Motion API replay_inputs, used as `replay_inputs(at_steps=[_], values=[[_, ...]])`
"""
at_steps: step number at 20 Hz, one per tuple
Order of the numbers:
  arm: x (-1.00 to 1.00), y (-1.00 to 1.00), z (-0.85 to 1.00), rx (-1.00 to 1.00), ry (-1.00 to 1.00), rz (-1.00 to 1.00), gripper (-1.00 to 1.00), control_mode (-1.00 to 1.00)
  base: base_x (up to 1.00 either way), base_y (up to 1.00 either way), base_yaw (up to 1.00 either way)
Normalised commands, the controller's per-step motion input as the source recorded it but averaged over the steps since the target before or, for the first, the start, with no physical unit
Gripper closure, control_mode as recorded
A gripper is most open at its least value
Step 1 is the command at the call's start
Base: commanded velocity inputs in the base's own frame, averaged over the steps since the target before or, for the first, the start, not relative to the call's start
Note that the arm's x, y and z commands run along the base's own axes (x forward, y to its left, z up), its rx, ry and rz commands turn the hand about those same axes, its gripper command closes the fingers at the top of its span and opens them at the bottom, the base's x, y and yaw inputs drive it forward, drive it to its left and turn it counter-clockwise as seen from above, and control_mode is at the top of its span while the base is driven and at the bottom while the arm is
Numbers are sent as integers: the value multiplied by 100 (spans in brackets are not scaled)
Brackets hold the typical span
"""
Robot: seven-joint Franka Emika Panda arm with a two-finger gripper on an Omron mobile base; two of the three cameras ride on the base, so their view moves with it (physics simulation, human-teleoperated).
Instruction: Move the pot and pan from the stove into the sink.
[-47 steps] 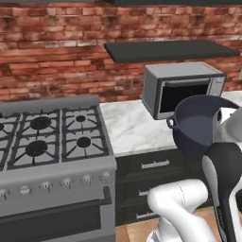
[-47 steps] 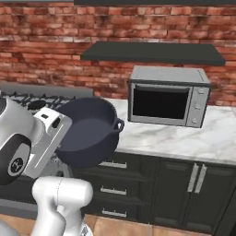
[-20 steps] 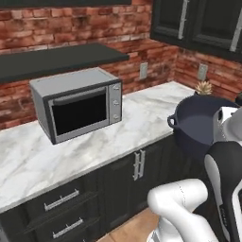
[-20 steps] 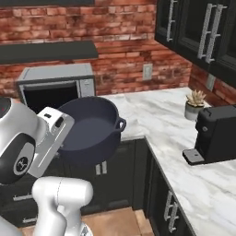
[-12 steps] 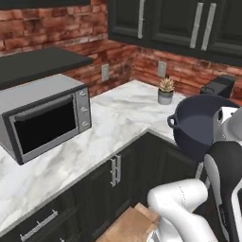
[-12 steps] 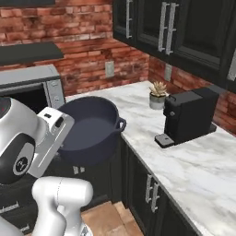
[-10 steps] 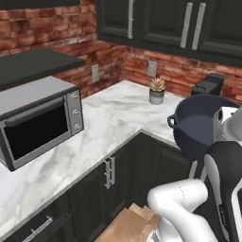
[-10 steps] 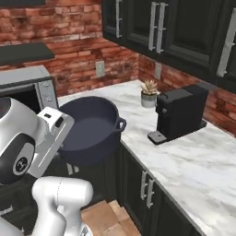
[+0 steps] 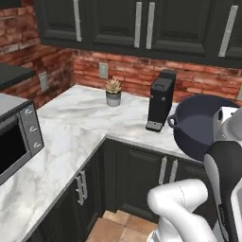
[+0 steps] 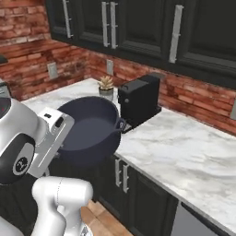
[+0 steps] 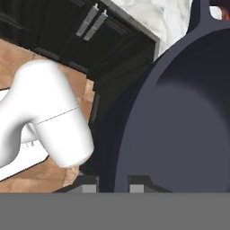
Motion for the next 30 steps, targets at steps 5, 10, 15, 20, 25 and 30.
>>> replay_inputs(at_steps=[5, 10, 15, 20, 25, 30], values=[[0, 0, 0, 0, 0, 0, 100, 100, 0, 0, -50], [0, 0, 0, 0, 0, 0, 100, 100, 0, 0, -50], [0, 0, 0, 0, 0, 0, 100, 100, 0, 0, -50], [0, 0, 0, 0, 0, 0, 100, 100, 0, -11, -41], [0, 0, 0, 0, 0, 0, 100, 100, 0, -1, 0], [0, 0, 0, 0, 0, 0, 100, 100, 16, -50, -4]])
